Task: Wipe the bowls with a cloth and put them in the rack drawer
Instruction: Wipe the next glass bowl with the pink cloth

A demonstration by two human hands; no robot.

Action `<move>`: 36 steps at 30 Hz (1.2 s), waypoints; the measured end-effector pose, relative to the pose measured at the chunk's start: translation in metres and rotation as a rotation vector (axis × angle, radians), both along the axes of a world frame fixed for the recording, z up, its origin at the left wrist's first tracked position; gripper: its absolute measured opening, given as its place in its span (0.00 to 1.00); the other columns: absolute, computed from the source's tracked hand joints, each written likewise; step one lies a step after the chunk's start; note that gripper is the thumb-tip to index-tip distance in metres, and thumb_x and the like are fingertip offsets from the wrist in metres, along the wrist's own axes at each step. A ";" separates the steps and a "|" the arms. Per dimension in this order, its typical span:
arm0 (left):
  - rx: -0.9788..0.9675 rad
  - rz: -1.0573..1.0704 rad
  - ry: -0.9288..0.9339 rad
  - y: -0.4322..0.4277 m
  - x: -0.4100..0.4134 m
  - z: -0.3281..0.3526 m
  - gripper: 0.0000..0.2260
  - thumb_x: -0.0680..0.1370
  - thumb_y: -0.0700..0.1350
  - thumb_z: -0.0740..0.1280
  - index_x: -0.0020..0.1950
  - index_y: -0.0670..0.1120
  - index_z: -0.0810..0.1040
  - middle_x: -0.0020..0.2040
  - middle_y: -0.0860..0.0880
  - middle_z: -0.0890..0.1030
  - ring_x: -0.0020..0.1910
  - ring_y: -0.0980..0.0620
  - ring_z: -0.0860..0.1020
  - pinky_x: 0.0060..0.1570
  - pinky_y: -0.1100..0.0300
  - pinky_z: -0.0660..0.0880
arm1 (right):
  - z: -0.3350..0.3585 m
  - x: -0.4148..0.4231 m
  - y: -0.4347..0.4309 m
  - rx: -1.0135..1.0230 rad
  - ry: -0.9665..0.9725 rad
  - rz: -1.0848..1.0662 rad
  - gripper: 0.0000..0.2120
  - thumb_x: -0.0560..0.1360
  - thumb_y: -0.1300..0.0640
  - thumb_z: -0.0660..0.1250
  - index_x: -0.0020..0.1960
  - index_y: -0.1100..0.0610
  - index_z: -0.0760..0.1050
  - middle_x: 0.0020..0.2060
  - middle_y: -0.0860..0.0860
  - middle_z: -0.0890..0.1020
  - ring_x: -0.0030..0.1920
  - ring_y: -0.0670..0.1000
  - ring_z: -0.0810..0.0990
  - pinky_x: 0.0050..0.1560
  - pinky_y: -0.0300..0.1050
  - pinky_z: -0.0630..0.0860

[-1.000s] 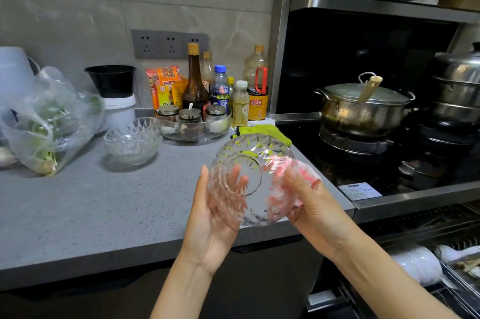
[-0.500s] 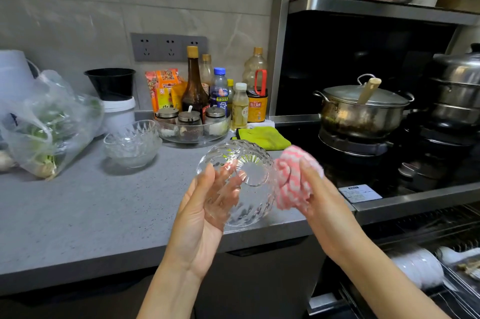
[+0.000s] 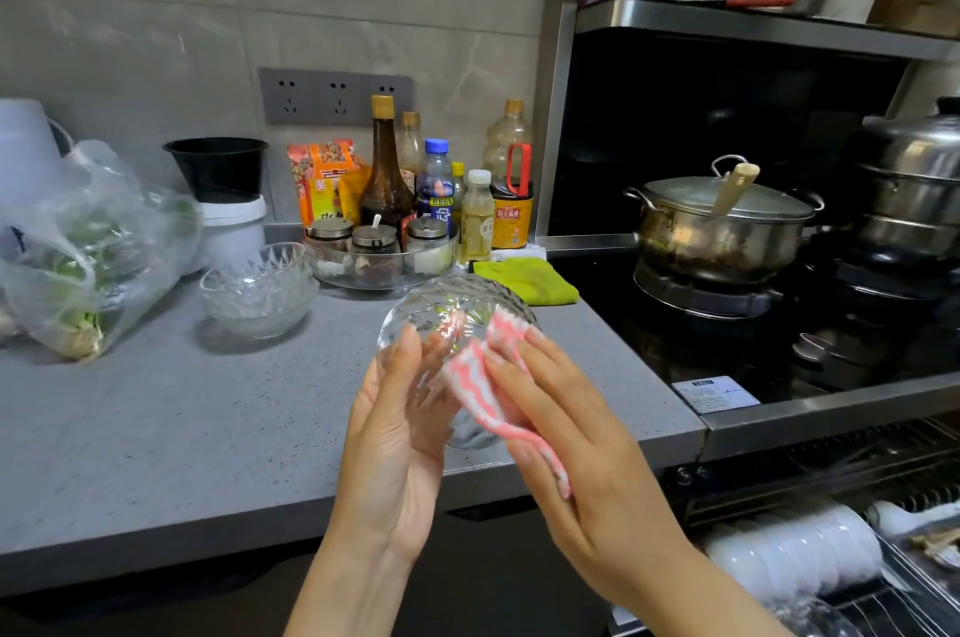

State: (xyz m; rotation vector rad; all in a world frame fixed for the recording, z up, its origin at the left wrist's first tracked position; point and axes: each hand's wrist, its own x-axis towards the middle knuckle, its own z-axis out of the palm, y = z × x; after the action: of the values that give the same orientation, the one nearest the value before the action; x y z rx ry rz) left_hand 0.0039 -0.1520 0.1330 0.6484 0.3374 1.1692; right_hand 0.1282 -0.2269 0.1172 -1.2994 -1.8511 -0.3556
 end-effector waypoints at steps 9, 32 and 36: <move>0.046 -0.024 -0.062 -0.002 0.004 0.010 0.24 0.73 0.47 0.65 0.65 0.36 0.73 0.49 0.45 0.84 0.44 0.53 0.84 0.38 0.65 0.80 | 0.013 0.016 0.005 0.011 0.002 -0.064 0.23 0.83 0.50 0.50 0.74 0.58 0.63 0.75 0.50 0.62 0.76 0.49 0.59 0.72 0.54 0.63; -0.025 -0.004 0.019 0.038 0.029 -0.019 0.10 0.73 0.45 0.65 0.53 0.43 0.76 0.43 0.49 0.85 0.40 0.53 0.84 0.32 0.67 0.79 | -0.036 0.126 0.030 -0.185 0.398 -0.161 0.20 0.79 0.54 0.64 0.70 0.50 0.69 0.64 0.40 0.74 0.58 0.40 0.76 0.57 0.41 0.76; -0.026 0.007 0.031 0.042 0.033 -0.026 0.10 0.72 0.45 0.65 0.51 0.44 0.76 0.42 0.50 0.85 0.40 0.53 0.84 0.31 0.68 0.78 | -0.051 0.170 0.044 -0.299 0.198 -0.356 0.21 0.77 0.53 0.66 0.70 0.50 0.71 0.68 0.41 0.71 0.66 0.45 0.73 0.62 0.41 0.71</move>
State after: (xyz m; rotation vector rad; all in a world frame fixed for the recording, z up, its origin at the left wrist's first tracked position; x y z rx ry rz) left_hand 0.0368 -0.1097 0.1070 0.6437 0.3811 1.1606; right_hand 0.2987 -0.1826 0.0663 -1.8080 -1.5446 -0.1294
